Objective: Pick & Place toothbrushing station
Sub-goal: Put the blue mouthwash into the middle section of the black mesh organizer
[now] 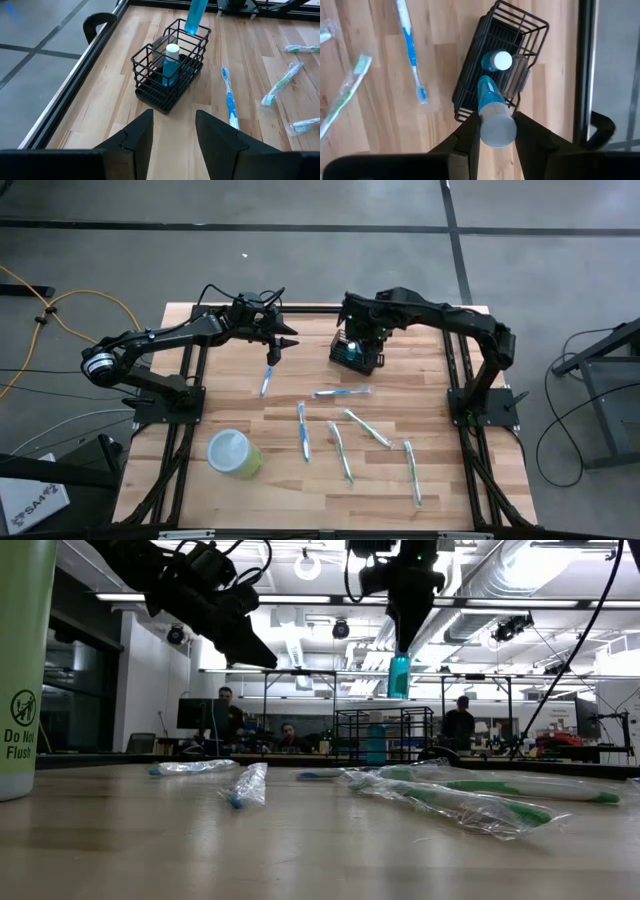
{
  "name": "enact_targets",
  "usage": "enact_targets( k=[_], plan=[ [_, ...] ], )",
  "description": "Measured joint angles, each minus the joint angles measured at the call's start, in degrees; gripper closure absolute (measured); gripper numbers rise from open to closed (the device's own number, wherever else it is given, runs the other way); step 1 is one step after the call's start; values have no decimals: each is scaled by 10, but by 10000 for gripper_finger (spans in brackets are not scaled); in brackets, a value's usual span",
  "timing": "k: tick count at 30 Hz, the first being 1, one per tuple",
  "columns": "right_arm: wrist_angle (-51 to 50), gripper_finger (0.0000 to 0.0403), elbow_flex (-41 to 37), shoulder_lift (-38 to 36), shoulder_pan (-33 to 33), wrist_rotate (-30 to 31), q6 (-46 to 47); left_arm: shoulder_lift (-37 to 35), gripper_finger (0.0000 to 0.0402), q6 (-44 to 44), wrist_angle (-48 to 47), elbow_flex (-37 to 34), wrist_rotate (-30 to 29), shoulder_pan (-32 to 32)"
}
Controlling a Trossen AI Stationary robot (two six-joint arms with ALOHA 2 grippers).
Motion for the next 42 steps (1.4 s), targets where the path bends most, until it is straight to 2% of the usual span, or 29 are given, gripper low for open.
enact_targets(
  k=[12, 24, 42],
  plan=[
    [16, 314, 0, 20, -13, -13, -51, 0, 257, 0, 0, 0, 0, 0],
    [20, 314, -1, 52, -32, -36, -64, 0, 258, 0, 0, 0, 0, 0],
    [100, 314, -92, 51, -47, -72, -63, 0, 257, 0, 0, 0, 0, 0]
  ],
)
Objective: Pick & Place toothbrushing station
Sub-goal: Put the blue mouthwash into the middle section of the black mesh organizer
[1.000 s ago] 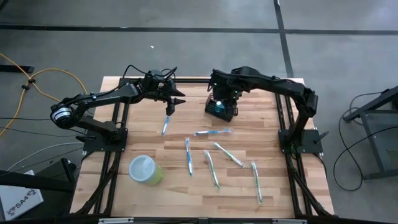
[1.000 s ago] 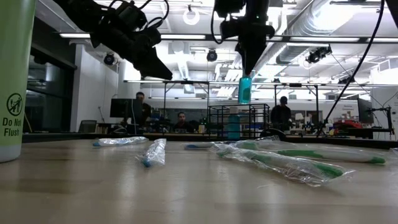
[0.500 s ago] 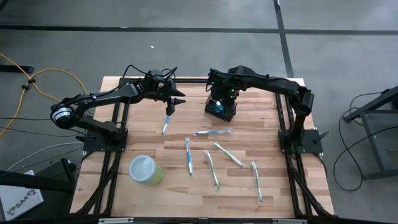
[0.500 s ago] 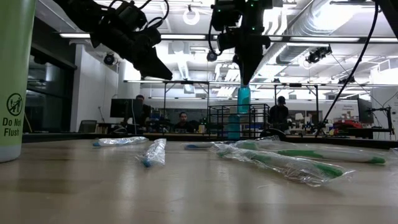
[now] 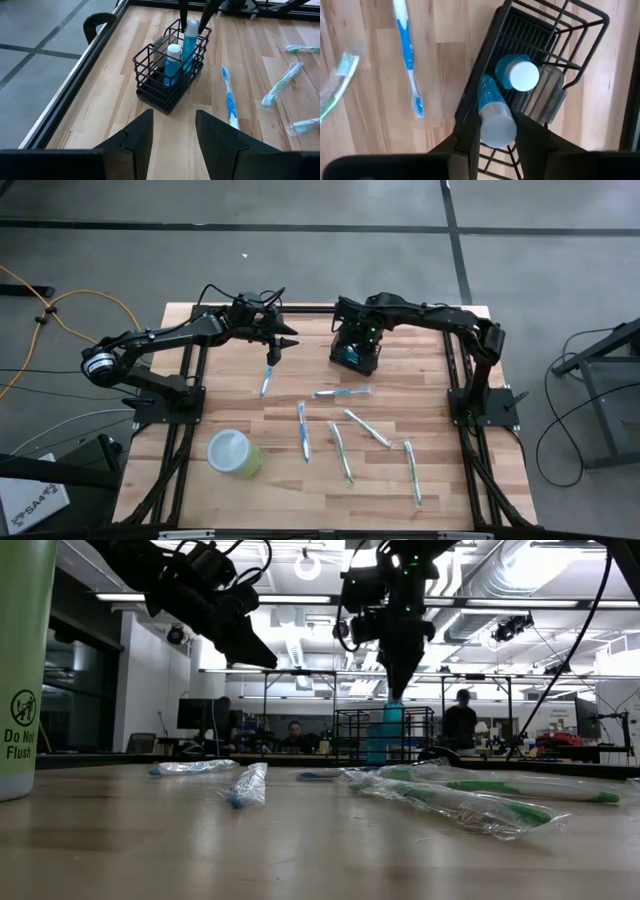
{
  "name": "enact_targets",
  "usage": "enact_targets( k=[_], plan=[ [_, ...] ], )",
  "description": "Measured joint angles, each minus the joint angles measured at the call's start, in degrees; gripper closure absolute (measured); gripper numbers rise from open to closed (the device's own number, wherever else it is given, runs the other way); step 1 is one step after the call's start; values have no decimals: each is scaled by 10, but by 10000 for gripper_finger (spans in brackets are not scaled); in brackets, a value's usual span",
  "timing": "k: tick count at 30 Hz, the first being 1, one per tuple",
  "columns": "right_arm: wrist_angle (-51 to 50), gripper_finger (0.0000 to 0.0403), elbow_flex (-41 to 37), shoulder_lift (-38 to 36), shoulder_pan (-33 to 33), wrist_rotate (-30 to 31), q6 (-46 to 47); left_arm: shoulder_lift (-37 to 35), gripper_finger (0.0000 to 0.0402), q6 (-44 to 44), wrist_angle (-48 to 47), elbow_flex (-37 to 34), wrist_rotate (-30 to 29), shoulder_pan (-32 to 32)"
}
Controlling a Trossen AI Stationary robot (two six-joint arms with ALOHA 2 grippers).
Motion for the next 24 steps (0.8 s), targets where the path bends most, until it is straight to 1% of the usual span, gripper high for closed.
enact_targets(
  k=[11, 24],
  plan=[
    [45, 314, -43, 0, -13, -12, -5, 0, 258, 0, 0, 0, 0, 0],
    [61, 303, -47, 0, -12, -15, -16, 0, 258, 0, 0, 0, 0, 0]
  ],
)
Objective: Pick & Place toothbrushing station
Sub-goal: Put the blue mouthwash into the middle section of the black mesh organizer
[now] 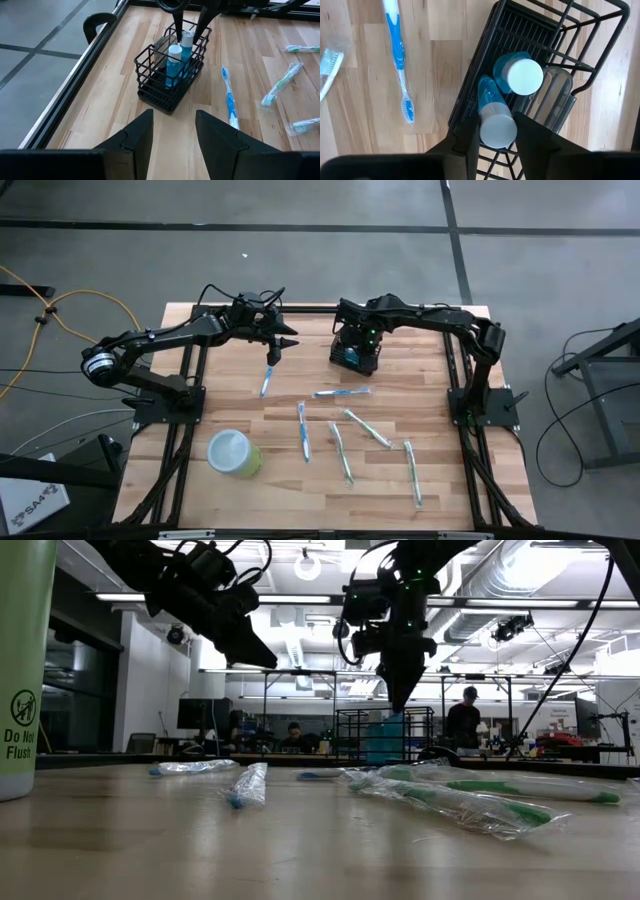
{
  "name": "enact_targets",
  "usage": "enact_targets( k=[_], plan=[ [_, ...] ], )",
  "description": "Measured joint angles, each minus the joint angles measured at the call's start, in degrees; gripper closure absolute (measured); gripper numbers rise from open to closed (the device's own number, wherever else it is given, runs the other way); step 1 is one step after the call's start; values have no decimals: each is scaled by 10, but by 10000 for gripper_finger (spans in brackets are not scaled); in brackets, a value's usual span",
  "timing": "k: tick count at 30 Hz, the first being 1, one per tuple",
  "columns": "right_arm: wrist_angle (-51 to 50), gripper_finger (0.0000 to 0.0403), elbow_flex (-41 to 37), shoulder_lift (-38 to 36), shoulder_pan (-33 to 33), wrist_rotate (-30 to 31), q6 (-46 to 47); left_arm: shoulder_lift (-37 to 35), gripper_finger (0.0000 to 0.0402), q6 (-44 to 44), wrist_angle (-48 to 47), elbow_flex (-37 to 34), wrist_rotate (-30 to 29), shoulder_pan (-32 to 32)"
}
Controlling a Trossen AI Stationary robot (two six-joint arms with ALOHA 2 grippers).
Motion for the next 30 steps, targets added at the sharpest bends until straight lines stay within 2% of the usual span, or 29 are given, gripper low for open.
enact_targets(
  k=[30],
  plan=[
    [10, 280, 0, 0, 2, 0, -13, 0, 257, 0, 0, 0, 0, 0]
  ],
)
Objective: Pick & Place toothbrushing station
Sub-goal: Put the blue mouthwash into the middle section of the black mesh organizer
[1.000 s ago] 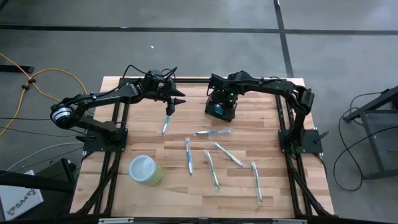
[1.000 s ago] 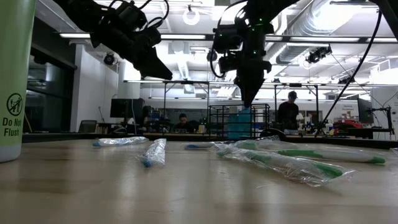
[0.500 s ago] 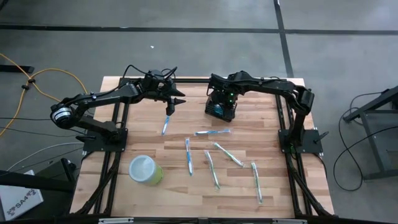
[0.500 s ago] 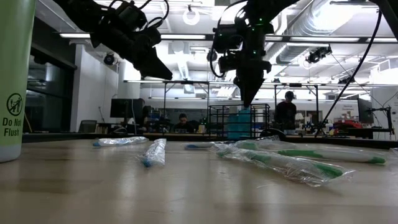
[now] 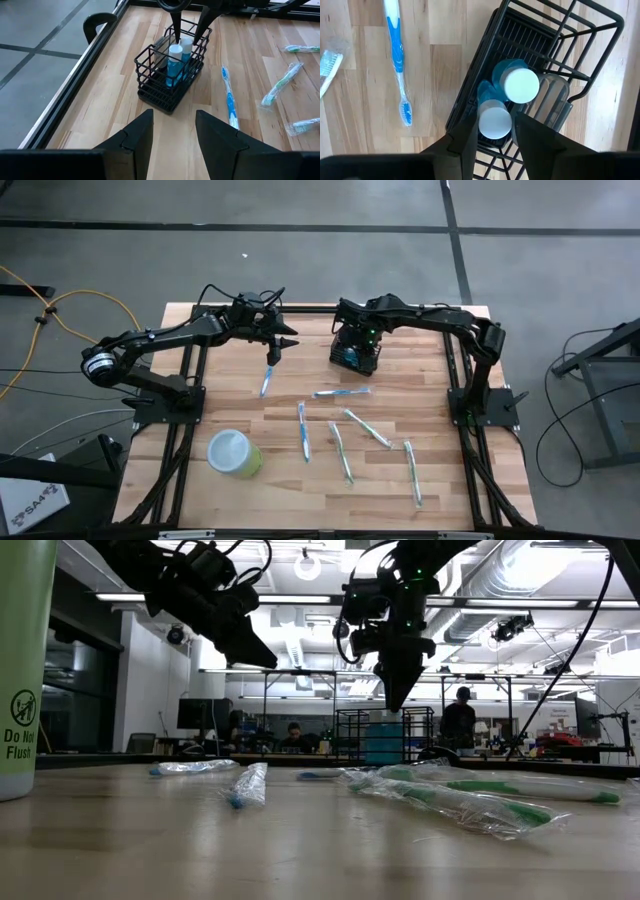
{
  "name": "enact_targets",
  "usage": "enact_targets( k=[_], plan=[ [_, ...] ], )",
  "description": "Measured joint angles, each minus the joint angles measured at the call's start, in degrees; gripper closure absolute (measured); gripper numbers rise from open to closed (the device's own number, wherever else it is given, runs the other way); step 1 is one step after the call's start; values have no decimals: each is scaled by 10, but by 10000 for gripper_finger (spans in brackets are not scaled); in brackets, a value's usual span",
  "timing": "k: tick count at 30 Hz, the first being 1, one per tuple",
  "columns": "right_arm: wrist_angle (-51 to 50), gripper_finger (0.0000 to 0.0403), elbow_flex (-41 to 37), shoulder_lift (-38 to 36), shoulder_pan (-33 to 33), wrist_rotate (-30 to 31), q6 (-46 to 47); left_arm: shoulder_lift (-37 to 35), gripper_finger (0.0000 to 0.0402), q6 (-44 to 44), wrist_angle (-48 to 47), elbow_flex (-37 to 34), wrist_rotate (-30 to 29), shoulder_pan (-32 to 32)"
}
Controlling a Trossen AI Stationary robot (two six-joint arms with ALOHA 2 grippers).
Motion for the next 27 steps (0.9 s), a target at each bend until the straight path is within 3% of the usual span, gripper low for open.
enact_targets(
  k=[27],
  plan=[
    [1, 280, 1, -8, 0, 3, 0, 0, 257, 0, 0, 0, 0, 0]
  ],
)
